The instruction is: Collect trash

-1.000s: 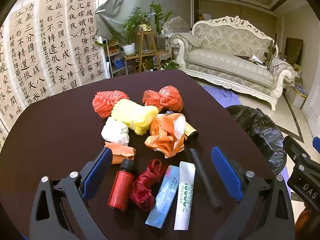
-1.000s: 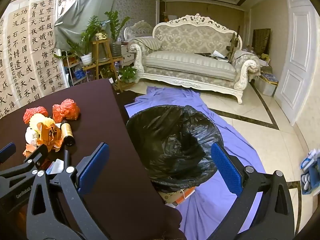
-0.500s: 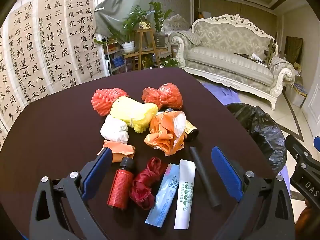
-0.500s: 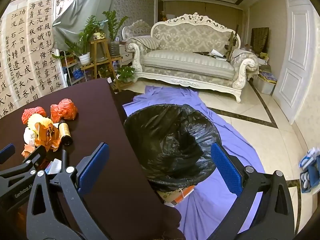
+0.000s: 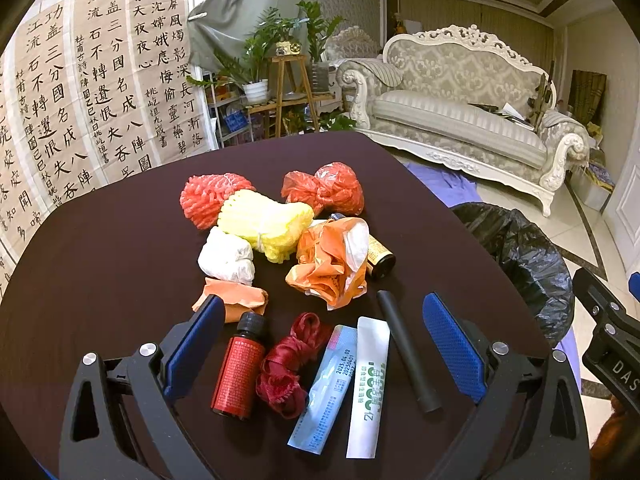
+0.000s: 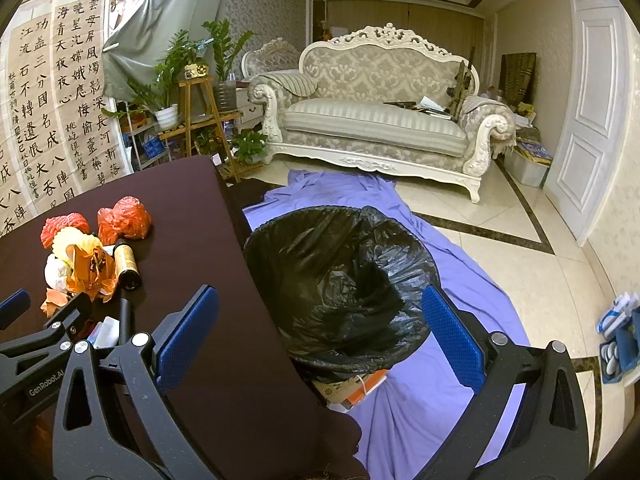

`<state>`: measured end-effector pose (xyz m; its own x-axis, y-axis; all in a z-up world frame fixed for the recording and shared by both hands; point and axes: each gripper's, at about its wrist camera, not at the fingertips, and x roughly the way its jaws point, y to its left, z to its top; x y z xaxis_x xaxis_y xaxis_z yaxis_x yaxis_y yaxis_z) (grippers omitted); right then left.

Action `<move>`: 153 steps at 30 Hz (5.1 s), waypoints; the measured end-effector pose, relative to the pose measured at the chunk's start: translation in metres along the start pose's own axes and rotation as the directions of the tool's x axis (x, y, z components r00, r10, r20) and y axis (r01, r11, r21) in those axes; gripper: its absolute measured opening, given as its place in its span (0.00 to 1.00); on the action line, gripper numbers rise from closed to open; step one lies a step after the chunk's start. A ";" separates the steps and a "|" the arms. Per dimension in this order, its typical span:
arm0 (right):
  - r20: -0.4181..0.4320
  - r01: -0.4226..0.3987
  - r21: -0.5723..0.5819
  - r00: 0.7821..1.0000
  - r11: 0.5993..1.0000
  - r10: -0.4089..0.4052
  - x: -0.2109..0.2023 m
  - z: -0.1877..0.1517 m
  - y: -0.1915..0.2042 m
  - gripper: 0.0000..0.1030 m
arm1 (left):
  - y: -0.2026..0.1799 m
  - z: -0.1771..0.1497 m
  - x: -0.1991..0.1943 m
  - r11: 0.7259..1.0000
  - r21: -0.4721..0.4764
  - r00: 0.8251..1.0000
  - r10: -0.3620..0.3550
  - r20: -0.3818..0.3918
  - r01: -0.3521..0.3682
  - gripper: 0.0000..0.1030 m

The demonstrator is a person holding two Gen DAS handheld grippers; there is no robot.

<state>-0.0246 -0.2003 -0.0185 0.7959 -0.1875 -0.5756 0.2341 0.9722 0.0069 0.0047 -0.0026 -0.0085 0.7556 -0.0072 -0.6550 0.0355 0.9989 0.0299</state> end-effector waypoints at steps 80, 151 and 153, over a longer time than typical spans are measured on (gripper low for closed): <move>-0.065 -0.094 -0.068 0.994 0.993 0.089 -0.005 -0.027 0.011 0.74 | 0.051 -0.026 -0.010 0.999 -0.025 0.997 0.019 -0.080 -0.021 0.75; -0.234 -0.377 -0.289 0.919 0.880 0.317 -0.021 -0.034 0.194 0.49 | 0.178 -0.037 -0.013 0.986 -0.154 0.993 0.045 -0.112 -0.062 0.24; -0.258 -0.384 -0.290 0.914 0.877 0.315 -0.017 -0.037 0.196 0.38 | 0.177 -0.039 -0.014 0.986 -0.156 0.993 0.037 -0.113 -0.054 0.24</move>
<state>-0.0127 -0.0009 -0.0376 0.6569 0.1707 -0.7344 -0.2620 0.9650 -0.0101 -0.0249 0.1763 -0.0238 0.6778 0.0349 -0.7344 -0.1083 0.9927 -0.0528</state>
